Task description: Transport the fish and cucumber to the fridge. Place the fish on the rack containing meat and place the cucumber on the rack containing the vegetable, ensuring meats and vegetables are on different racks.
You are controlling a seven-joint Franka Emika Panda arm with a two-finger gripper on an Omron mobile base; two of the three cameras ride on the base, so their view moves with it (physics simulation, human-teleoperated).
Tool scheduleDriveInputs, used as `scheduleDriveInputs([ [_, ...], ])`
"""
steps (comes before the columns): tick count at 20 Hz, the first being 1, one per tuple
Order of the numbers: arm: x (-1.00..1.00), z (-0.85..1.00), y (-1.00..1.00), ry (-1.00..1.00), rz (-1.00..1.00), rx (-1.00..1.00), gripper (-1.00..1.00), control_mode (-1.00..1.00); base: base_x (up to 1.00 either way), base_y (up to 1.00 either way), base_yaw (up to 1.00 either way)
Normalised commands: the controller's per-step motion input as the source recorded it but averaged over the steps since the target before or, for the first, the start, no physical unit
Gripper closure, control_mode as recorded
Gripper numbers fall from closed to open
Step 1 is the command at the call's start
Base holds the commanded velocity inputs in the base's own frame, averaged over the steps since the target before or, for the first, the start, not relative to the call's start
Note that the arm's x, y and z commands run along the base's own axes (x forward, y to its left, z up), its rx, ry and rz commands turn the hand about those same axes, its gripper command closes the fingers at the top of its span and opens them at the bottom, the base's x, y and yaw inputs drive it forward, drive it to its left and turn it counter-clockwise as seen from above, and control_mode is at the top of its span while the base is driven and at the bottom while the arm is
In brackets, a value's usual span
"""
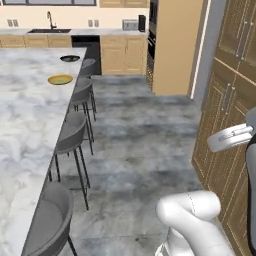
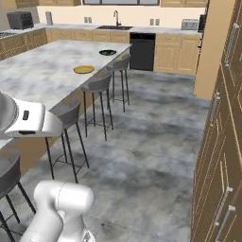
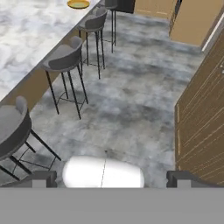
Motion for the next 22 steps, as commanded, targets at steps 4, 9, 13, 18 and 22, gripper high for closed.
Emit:
scheduleDriveInputs([
  [4, 0.00, 0.00, 0.00, 0.00, 0.00, 0.00, -1.00, 1.00, 1.00, -0.44, 0.27],
  [9, 0.00, 0.00, 0.00, 0.00, 0.00, 0.00, -1.00, 1.00, 1.00, -0.51, 0.25],
  [13, 0.00, 0.00, 0.00, 0.00, 0.00, 0.00, -1.00, 1.00, 1.00, -0.52, 0.23],
  [18, 0.00, 0.00, 0.00, 0.00, 0.00, 0.00, -1.00, 1.00, 1.00, -0.53, 0.22],
  [22, 0.00, 0.00, 0.00, 0.00, 0.00, 0.00, -1.00, 1.00, 1.00, -0.42, 0.17],
])
